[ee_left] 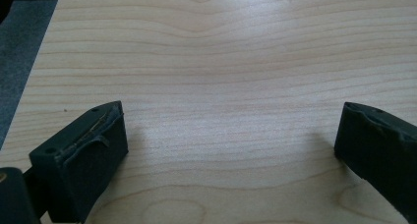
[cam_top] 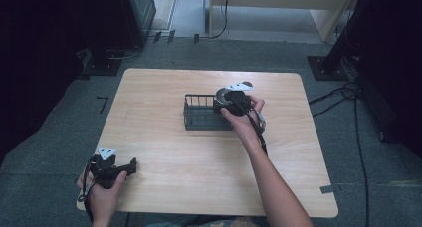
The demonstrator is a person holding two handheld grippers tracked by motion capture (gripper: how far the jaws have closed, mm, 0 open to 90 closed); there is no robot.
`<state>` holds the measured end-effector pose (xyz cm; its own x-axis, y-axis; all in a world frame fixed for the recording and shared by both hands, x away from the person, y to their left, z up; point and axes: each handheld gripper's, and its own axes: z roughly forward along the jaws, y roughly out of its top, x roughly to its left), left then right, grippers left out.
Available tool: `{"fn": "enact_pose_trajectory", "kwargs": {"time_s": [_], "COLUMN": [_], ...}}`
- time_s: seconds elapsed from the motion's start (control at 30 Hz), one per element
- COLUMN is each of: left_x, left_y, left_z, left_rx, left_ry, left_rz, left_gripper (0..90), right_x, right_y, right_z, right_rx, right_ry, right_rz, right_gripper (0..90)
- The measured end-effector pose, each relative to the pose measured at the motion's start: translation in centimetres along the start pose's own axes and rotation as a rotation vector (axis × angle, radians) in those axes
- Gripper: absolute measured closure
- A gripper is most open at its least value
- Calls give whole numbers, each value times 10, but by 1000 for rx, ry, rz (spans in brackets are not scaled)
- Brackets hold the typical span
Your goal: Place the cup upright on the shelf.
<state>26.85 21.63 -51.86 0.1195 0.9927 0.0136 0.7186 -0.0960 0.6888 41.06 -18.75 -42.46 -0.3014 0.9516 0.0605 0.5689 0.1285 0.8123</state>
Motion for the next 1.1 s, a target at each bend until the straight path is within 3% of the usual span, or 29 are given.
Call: {"fn": "enact_pose_trajectory", "kwargs": {"time_s": [0.5, 0.63, 0.77, 1.1], "left_x": [0, 0, 0, 0], "left_y": [0, 0, 0, 0], "left_z": [0, 0, 0, 0], "left_rx": [0, 0, 0, 0], "left_ry": [0, 0, 0, 0], "left_rz": [0, 0, 0, 0], "left_gripper": [0, 0, 0, 0], "right_x": [4, 6, 4, -3], "right_y": [-8, -7, -5, 2], "right_z": [8, 6, 2, -27], "right_rx": [66, 46, 34, -22], "right_ry": [-35, -54, -25, 3], "right_rz": [-26, -35, -26, -4], "right_gripper": [158, 104, 25, 0]}}
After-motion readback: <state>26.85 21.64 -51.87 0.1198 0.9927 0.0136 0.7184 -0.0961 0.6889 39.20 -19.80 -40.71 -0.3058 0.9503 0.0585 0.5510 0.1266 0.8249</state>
